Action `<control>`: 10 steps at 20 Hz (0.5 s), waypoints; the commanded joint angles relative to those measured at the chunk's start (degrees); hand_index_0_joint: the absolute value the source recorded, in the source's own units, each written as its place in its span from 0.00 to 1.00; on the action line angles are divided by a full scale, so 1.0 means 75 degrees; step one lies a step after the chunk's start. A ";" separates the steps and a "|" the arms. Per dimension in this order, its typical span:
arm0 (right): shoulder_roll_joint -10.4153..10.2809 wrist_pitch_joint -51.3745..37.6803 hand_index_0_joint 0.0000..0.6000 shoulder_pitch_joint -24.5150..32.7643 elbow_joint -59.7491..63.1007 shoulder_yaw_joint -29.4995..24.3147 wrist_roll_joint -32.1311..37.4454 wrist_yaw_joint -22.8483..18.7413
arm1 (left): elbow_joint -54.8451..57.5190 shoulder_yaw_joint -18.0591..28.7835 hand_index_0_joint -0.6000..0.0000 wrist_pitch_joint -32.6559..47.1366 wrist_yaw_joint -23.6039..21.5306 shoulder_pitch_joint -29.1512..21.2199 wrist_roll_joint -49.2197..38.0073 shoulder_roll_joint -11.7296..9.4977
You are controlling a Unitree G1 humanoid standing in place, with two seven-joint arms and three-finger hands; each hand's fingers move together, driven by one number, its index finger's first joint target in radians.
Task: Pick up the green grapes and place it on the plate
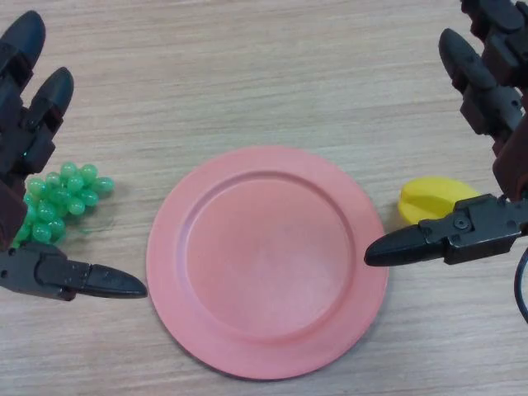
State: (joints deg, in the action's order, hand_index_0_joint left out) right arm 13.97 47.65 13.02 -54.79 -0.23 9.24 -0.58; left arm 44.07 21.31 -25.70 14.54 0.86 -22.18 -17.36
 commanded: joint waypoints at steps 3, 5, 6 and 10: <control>0.0224 -0.0673 0.00 0.0227 -0.0507 -0.0488 -0.0006 0.0161 | 0.0432 0.0360 1.00 0.0707 -0.0149 -0.0123 -0.0145 -0.0172; 0.0214 -0.0786 0.00 0.0150 -0.0467 -0.0524 -0.0015 0.0192 | 0.0449 0.0242 1.00 0.0708 -0.0142 -0.0117 0.0015 -0.0157; 0.0217 -0.0777 0.00 0.0154 -0.0461 -0.0537 -0.0005 0.0190 | 0.0441 0.0280 1.00 0.0670 -0.0136 -0.0145 -0.0015 -0.0172; 0.0234 -0.0698 0.00 0.0204 -0.0520 -0.0499 -0.0005 0.0138 | -0.0256 0.0744 1.00 0.1131 -0.0031 -0.0433 0.0467 -0.0540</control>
State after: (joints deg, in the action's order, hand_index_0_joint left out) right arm 14.50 47.77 12.82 -55.34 -1.51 9.25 0.72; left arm 38.73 21.66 -24.60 14.57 -1.45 -18.52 -19.25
